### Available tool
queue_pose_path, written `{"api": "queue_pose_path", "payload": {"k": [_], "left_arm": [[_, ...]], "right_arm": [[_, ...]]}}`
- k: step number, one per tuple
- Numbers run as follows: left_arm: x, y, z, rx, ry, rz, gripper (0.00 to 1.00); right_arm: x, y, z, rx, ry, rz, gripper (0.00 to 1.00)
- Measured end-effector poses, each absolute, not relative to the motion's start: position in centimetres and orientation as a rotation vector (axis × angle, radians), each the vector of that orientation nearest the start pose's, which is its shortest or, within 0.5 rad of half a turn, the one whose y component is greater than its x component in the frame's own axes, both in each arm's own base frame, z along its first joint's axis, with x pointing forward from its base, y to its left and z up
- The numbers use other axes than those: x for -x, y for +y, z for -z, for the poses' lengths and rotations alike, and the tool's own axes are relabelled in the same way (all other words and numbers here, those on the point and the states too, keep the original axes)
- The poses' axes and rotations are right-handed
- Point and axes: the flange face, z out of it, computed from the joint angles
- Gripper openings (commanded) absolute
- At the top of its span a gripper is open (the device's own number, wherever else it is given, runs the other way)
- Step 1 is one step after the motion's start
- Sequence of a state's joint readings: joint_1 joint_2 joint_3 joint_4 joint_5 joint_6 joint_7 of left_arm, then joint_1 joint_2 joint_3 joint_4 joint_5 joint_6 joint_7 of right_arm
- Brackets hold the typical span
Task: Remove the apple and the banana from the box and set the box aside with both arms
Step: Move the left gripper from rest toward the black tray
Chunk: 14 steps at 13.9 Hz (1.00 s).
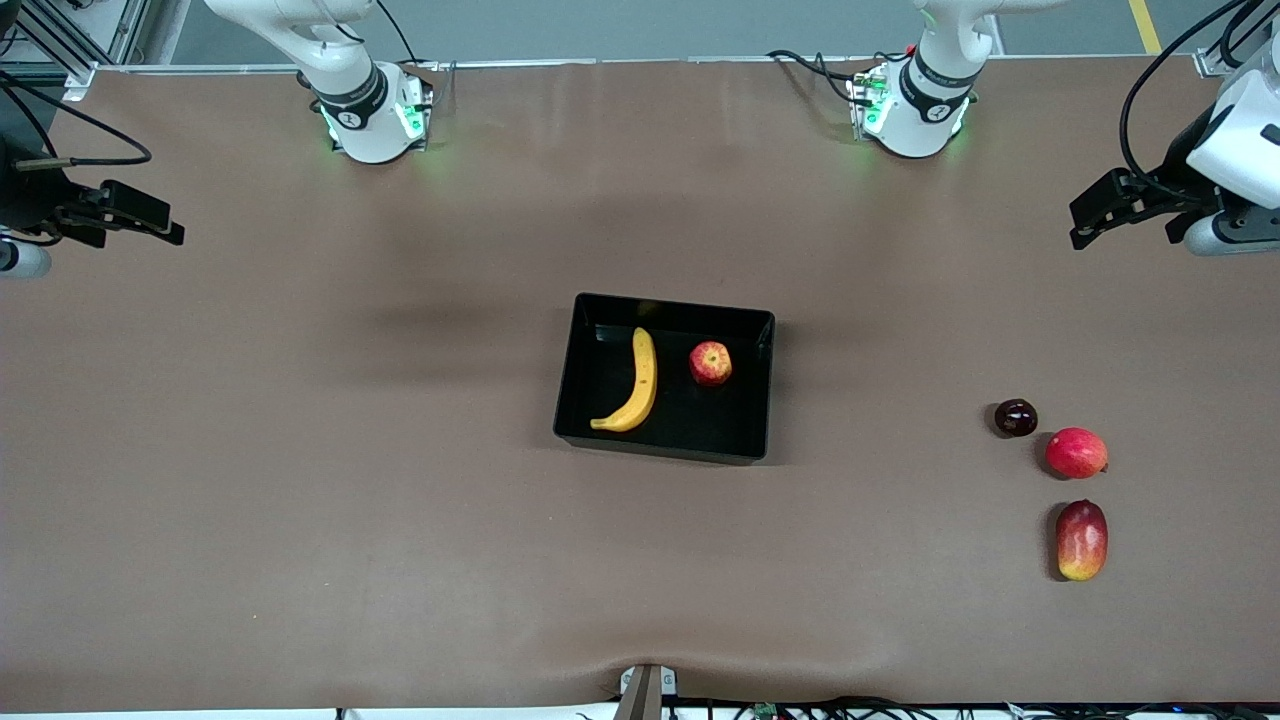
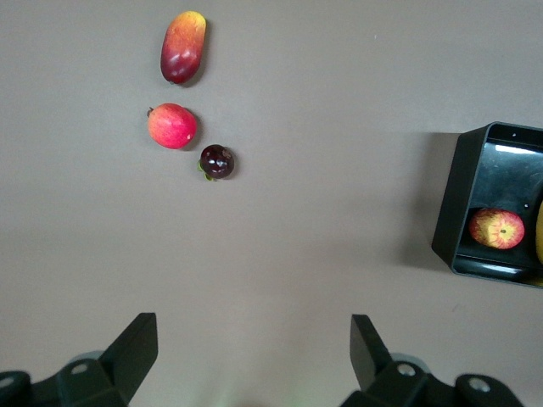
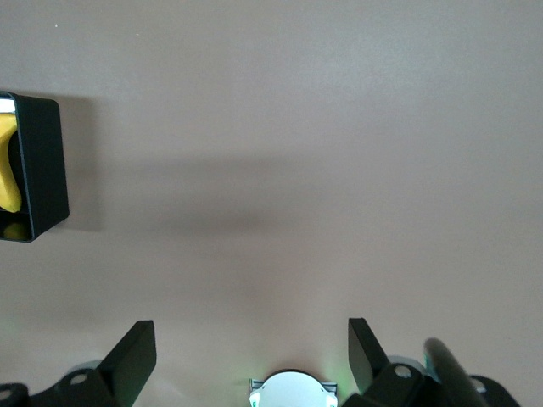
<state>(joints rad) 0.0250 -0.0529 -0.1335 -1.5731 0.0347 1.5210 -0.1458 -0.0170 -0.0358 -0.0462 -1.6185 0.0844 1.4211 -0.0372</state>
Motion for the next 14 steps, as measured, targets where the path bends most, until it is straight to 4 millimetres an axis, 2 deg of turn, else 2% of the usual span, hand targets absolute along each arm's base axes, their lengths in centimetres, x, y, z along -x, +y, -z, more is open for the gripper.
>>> {"api": "queue_pose_path", "payload": {"k": [9, 11, 12, 14], "left_arm": [[-53.2, -5.7, -64.6, 3.1, -0.058, 0.006, 1.0], [-53.6, -5.9, -64.0, 3.101, -0.051, -0.012, 1.0], [-53.8, -6.5, -63.4, 3.103, -0.033, -0.03, 1.0], [-54.4, -9.5, -61.6, 3.103, 0.011, -0.078, 1.0]], "right_arm": [[-52.5, -2.4, -61.0, 3.038, 0.031, -0.24, 1.0], [-52.5, -2.4, -61.0, 3.038, 0.031, -0.241, 1.0], [-52.5, -2.4, -61.0, 3.038, 0.032, -0.242, 1.0], [-52.6, -2.4, -60.9, 3.038, 0.032, -0.245, 1.0]]}}
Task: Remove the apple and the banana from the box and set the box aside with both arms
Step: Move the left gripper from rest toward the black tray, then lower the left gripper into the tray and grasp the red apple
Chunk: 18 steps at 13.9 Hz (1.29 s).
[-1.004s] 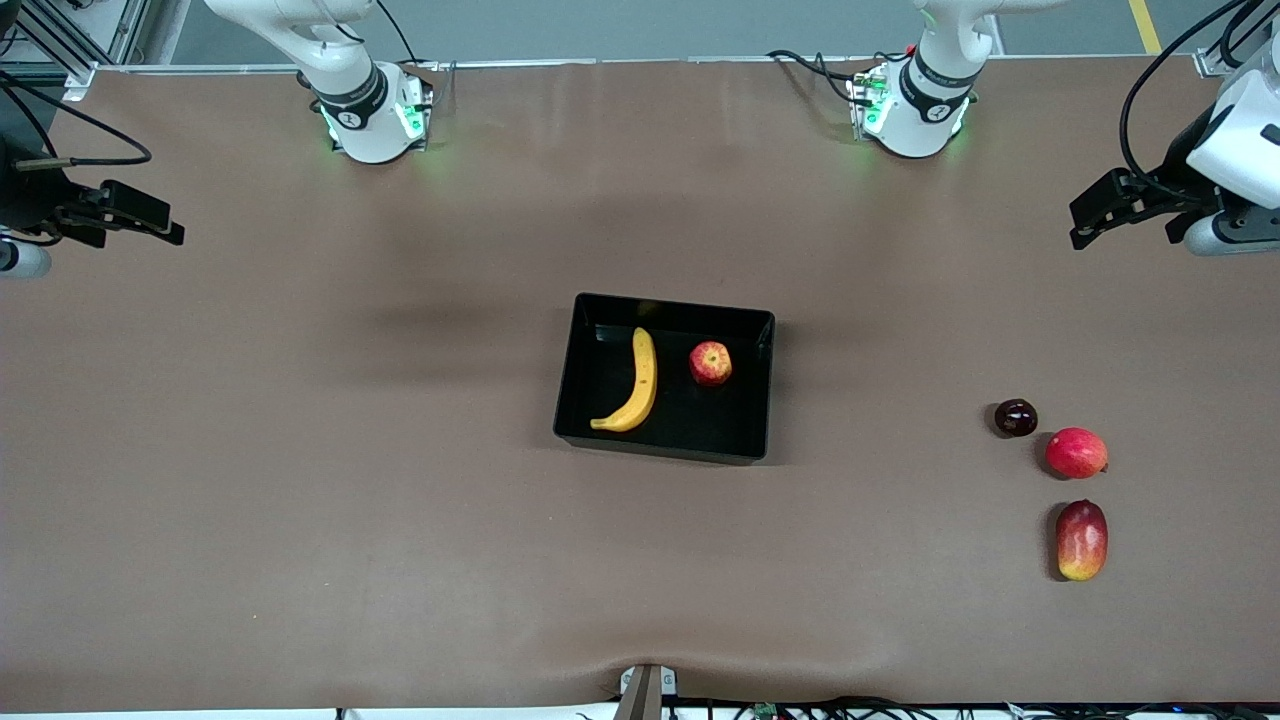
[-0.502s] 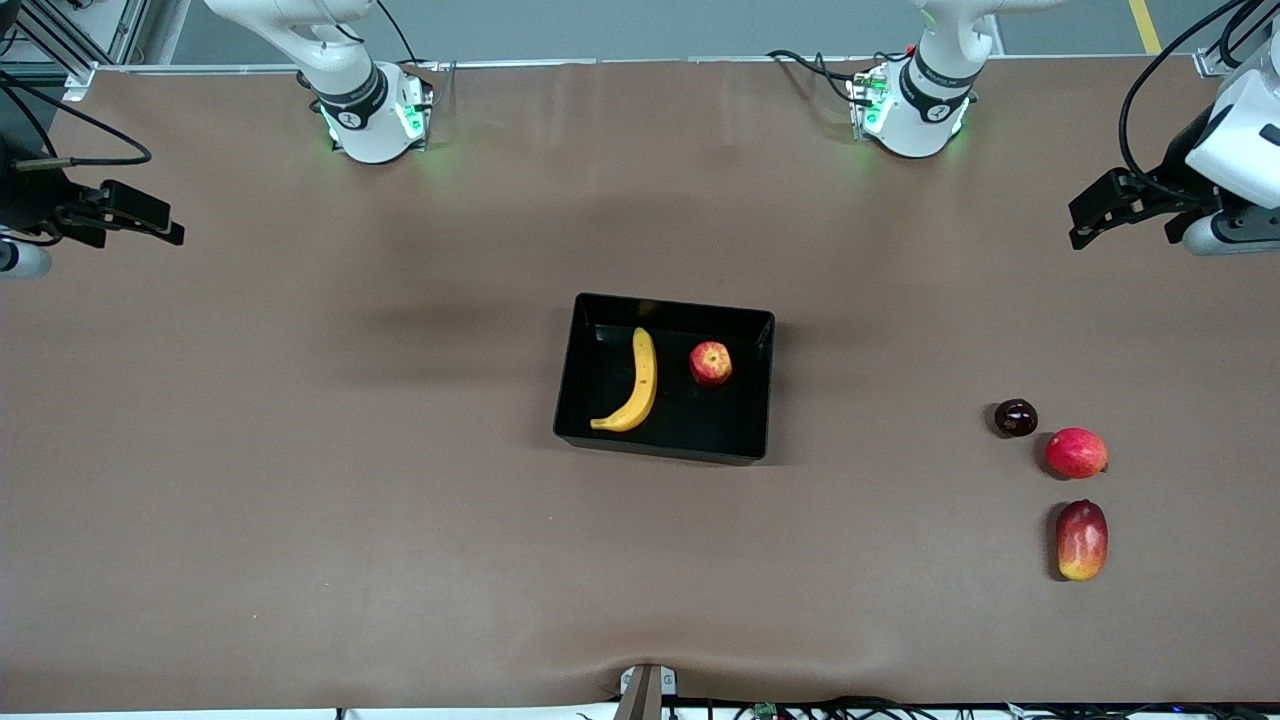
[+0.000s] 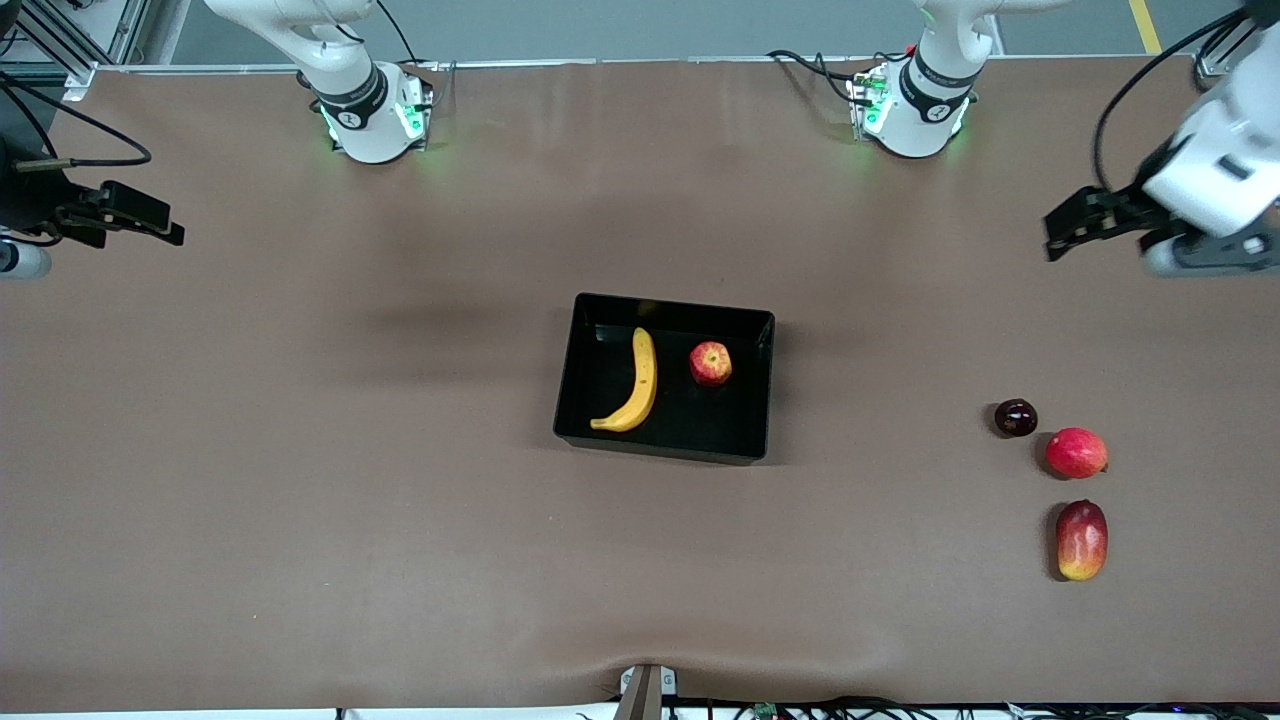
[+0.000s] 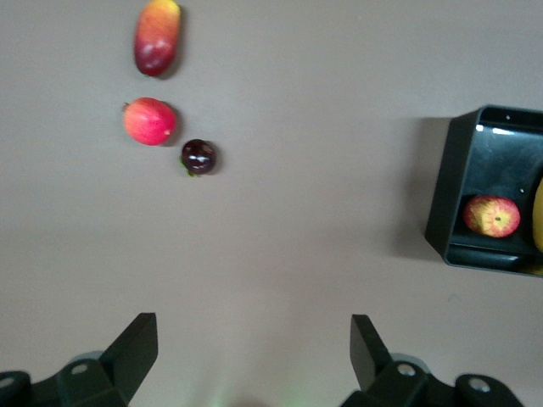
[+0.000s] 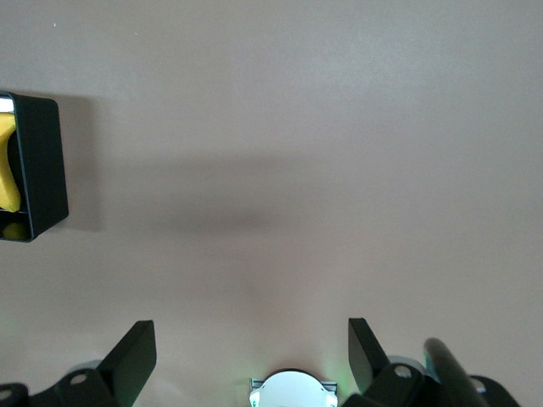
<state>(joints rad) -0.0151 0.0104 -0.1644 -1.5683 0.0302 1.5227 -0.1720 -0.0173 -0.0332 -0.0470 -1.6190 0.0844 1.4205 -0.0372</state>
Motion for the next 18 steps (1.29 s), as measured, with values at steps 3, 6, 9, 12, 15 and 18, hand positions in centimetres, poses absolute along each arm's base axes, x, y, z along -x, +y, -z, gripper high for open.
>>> {"api": "queue_pose_path", "payload": {"k": [3, 6, 9, 12, 15, 18], "left_arm": [[-54.9, -16.2, -58.1, 3.098, 0.0, -0.138, 1.0], [-55.1, -23.7, -53.9, 3.105, -0.061, -0.152, 1.0], [-55.1, -30.9, -48.8, 3.131, -0.146, -0.123, 1.0], [-54.6, -37.9, -42.4, 3.145, -0.238, -0.076, 1.0], [-54.0, -42.1, -35.8, 3.141, -0.256, -0.051, 1.0], [-53.5, -43.9, -30.0, 3.138, -0.22, -0.105, 1.0]], "right_arm": [[-52.7, -2.4, -60.7, 3.037, 0.033, -0.251, 1.0], [-52.7, -2.4, -60.6, 3.037, 0.033, -0.254, 1.0], [-52.7, -2.4, -60.5, 3.037, 0.032, -0.255, 1.0], [-52.7, -2.4, -60.5, 3.037, 0.033, -0.256, 1.0], [-52.7, -2.4, -60.5, 3.036, 0.032, -0.256, 1.0], [-52.7, -2.4, -60.5, 3.036, 0.031, -0.257, 1.0]]}}
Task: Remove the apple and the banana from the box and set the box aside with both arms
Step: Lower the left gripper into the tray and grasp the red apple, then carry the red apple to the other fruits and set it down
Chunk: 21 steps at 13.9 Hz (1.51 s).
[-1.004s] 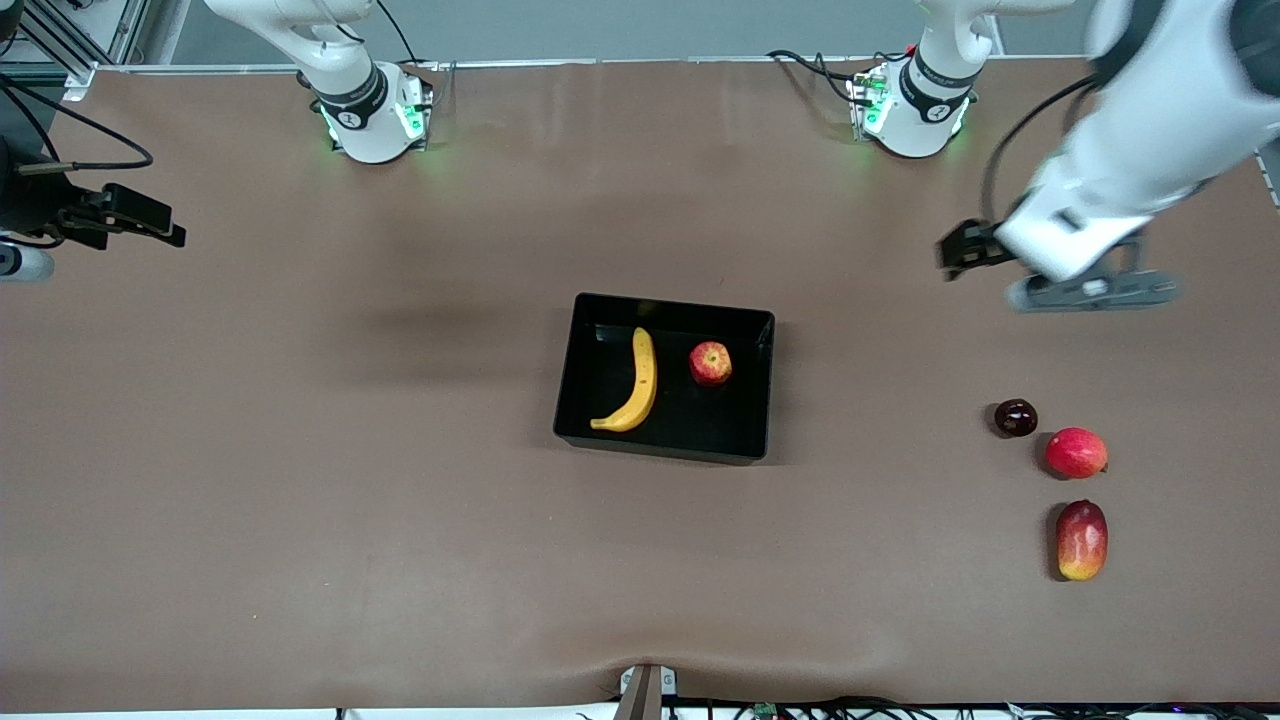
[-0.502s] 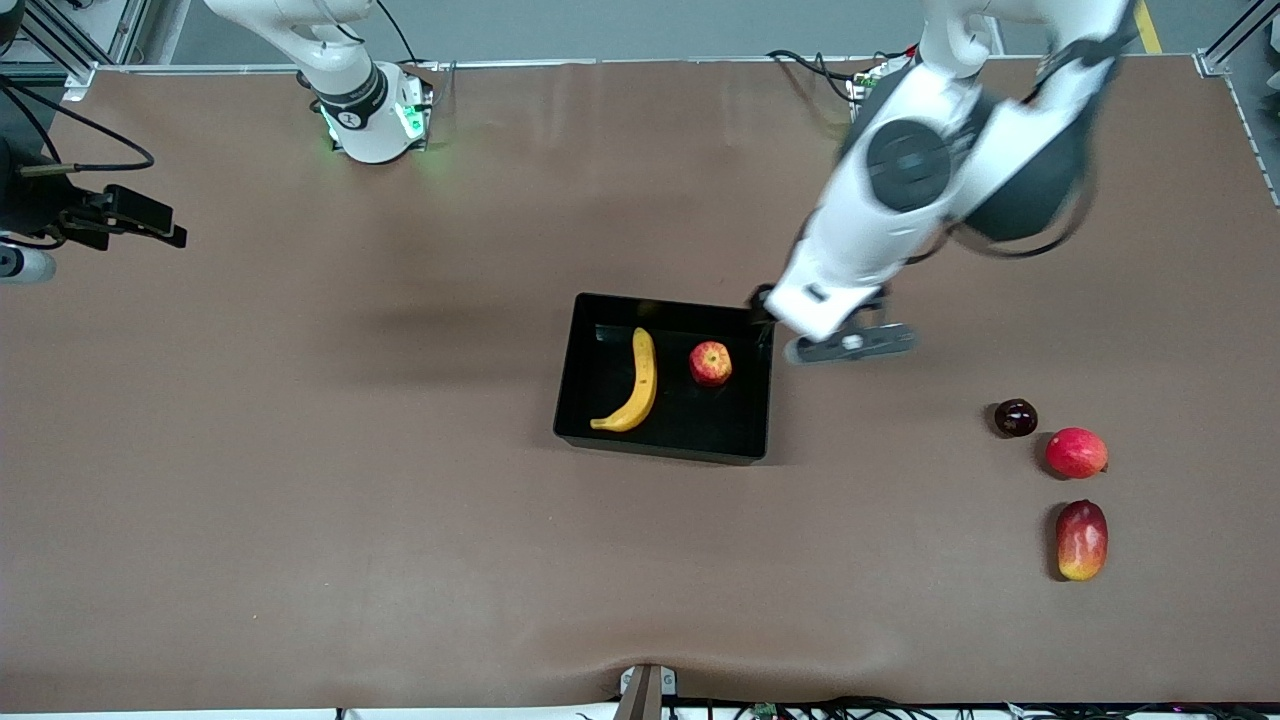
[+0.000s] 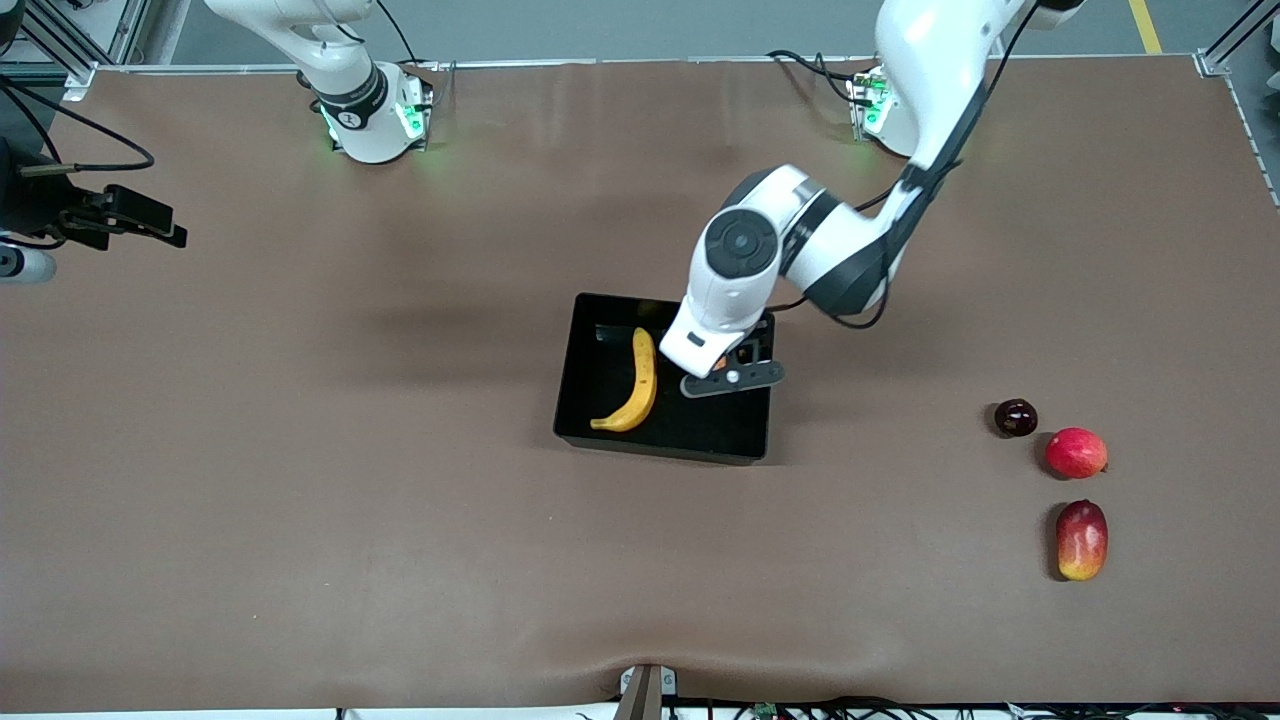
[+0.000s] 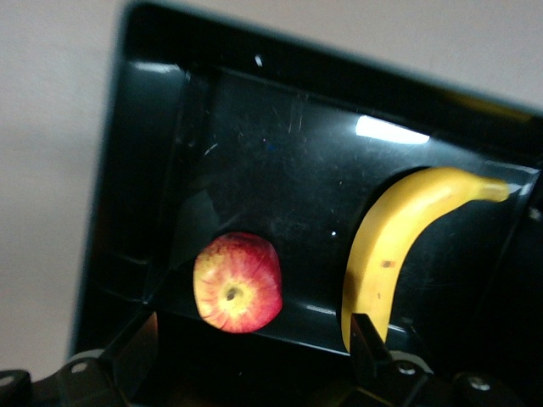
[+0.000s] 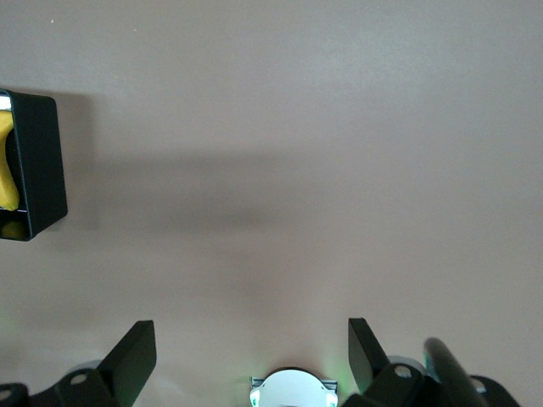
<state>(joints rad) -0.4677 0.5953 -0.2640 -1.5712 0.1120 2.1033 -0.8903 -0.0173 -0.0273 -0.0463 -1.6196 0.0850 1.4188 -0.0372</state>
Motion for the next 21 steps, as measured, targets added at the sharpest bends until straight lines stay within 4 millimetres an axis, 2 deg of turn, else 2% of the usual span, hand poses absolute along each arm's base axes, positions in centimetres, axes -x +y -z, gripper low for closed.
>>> {"api": "queue_pose_path", "payload": {"k": [3, 10, 12, 15, 16, 19, 21], "left_arm": [[-53.1, -44.0, -26.5, 3.101, -0.187, -0.138, 1.0], [-52.8, -43.2, -22.6, 3.057, -0.205, -0.205, 1.0], [-52.8, -43.2, -21.8, 3.055, -0.21, -0.214, 0.67], [-52.7, -43.4, -21.5, 3.058, -0.227, -0.212, 0.1], [-52.8, -43.4, -21.6, 3.06, -0.234, -0.208, 0.0], [-53.6, -43.4, -22.8, 3.077, -0.252, -0.178, 0.0], [-54.4, -43.4, -25.2, 3.103, -0.263, -0.127, 0.0]], "right_arm": [[-52.7, -2.4, -60.5, 3.036, 0.032, -0.259, 1.0], [-52.7, -2.4, -60.5, 3.035, 0.032, -0.264, 1.0], [-52.7, -2.4, -60.5, 3.035, 0.032, -0.264, 1.0], [-52.7, -2.4, -60.5, 3.035, 0.032, -0.265, 1.0], [-52.7, -2.4, -60.4, 3.034, 0.032, -0.266, 1.0], [-52.8, -2.4, -60.3, 3.034, 0.032, -0.269, 1.0], [-52.8, -2.4, -60.3, 3.034, 0.032, -0.27, 1.0]]}}
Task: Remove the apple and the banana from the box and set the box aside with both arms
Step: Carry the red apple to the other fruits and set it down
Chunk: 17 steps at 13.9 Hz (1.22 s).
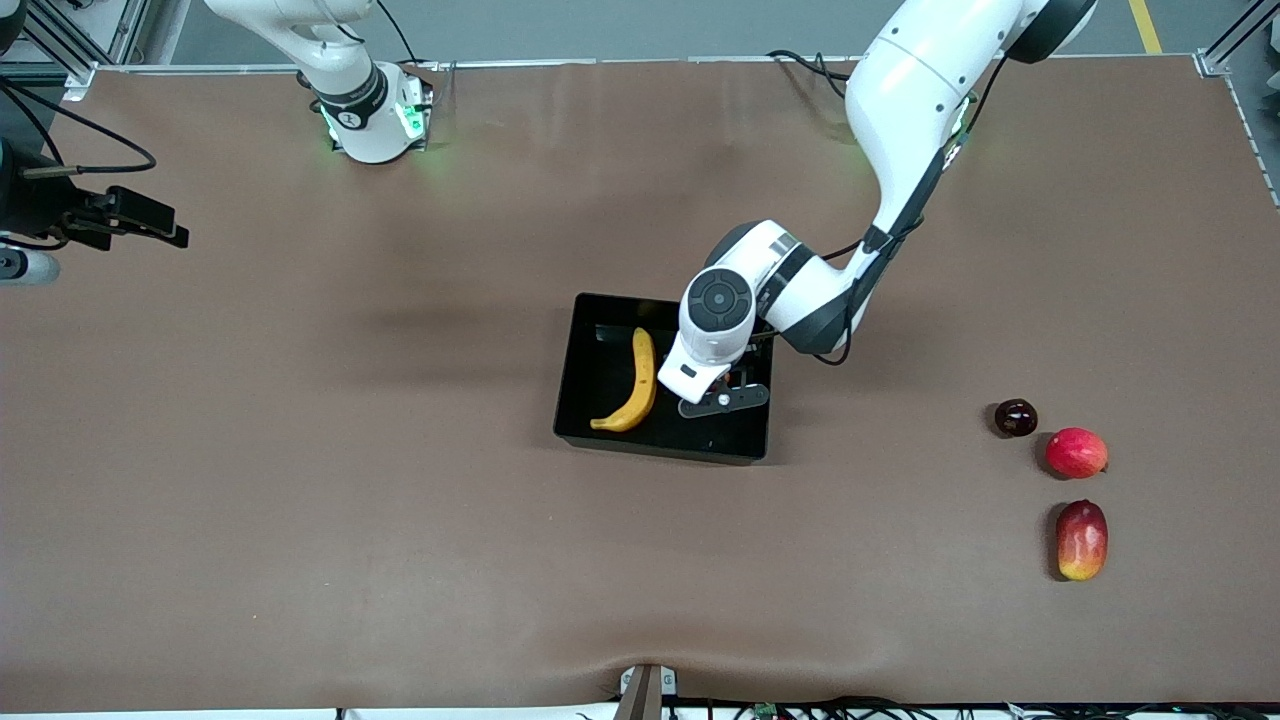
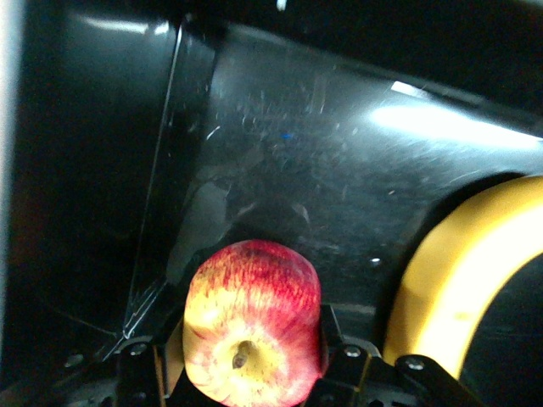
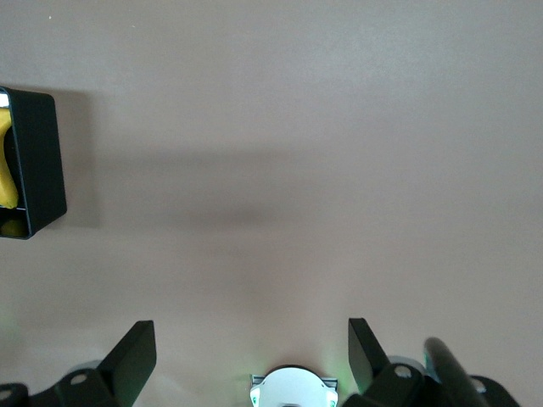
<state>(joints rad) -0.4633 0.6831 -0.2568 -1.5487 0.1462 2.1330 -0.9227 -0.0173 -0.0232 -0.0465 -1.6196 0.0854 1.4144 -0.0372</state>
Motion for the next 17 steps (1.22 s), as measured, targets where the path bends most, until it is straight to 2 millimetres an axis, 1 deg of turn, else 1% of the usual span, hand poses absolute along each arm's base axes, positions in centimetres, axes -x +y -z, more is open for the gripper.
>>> {"api": "queue_pose_path", "payload": {"k": [2, 3, 5, 6, 8, 10, 11, 13, 15, 17], "left_arm": [[-55.1, -43.2, -28.7, 3.125, -0.276, -0.061, 0.0], [-55.5, -42.6, -30.7, 3.128, -0.293, -0.035, 0.0], [-57.0, -40.4, -34.4, 3.124, -0.332, -0.002, 0.0], [-57.8, -39.0, -36.0, 3.124, -0.33, 0.012, 0.0], [-59.6, -35.7, -38.4, 3.126, -0.315, 0.037, 0.0], [-61.5, -31.8, -39.2, 3.124, -0.274, 0.039, 0.0], [-62.6, -29.6, -39.1, 3.123, -0.241, 0.034, 0.0], [-64.5, -24.6, -38.6, 3.121, -0.155, 0.014, 0.0], [-66.2, -19.2, -37.4, 3.118, -0.098, -0.018, 0.0], [-67.3, -14.6, -35.1, 3.115, -0.074, -0.076, 0.0]], "right_arm": [[-52.8, -2.4, -60.3, 3.034, 0.031, -0.27, 1.0], [-52.8, -2.4, -60.3, 3.034, 0.031, -0.27, 1.0], [-52.8, -2.3, -60.3, 3.034, 0.03, -0.27, 1.0], [-52.8, -2.3, -60.2, 3.034, 0.03, -0.271, 1.0], [-52.8, -2.3, -60.2, 3.033, 0.03, -0.272, 1.0], [-52.9, -2.3, -60.2, 3.033, 0.029, -0.273, 1.0], [-52.9, -2.3, -60.1, 3.033, 0.029, -0.273, 1.0], [-52.9, -2.3, -60.1, 3.033, 0.029, -0.275, 1.0], [-52.9, -2.3, -60.1, 3.032, 0.029, -0.276, 1.0], [-52.9, -2.3, -60.0, 3.032, 0.029, -0.277, 1.0]]}}
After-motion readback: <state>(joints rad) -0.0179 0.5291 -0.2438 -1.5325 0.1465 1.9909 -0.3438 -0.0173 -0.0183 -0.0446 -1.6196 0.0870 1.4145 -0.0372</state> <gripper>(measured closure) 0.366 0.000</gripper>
